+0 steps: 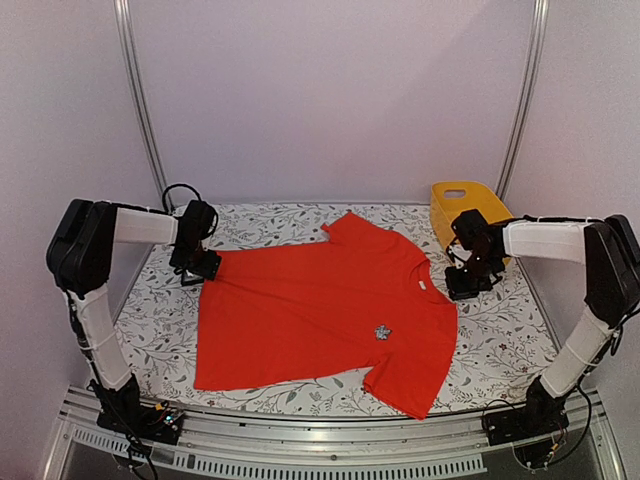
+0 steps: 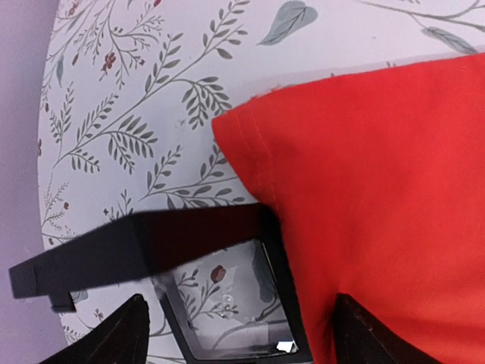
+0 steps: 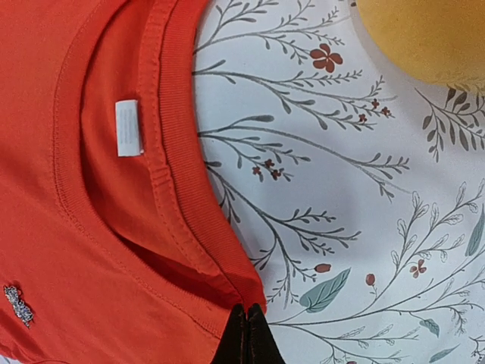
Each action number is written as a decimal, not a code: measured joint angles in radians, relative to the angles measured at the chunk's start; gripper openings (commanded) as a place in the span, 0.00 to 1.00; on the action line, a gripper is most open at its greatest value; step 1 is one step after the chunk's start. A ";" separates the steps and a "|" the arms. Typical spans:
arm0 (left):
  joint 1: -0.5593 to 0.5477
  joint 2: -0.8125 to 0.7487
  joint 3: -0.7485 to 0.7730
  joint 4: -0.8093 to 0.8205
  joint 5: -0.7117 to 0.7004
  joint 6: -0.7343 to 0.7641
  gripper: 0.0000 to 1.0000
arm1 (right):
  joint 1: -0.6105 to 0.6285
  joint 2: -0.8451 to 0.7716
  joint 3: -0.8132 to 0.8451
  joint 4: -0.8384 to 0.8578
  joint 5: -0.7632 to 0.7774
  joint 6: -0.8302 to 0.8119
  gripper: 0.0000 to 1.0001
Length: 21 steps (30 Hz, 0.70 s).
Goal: Pin the brooch onto the clothing
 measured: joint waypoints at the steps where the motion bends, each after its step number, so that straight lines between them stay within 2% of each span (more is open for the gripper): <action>1: -0.005 -0.006 -0.004 0.001 0.003 0.002 0.83 | 0.003 -0.006 0.002 -0.006 0.000 -0.001 0.00; 6: -0.049 -0.029 0.002 0.006 0.017 0.006 0.82 | 0.072 -0.066 -0.003 -0.027 0.004 0.015 0.00; 10: -0.081 -0.030 0.038 0.007 0.024 0.011 0.75 | 0.168 -0.140 -0.044 -0.022 -0.004 0.058 0.00; 17: -0.142 0.016 0.152 0.029 0.042 0.022 0.44 | 0.391 -0.161 -0.156 -0.025 -0.036 0.189 0.00; 21: -0.167 0.115 0.208 0.037 0.056 0.026 0.33 | 0.489 -0.164 -0.249 -0.021 -0.077 0.283 0.00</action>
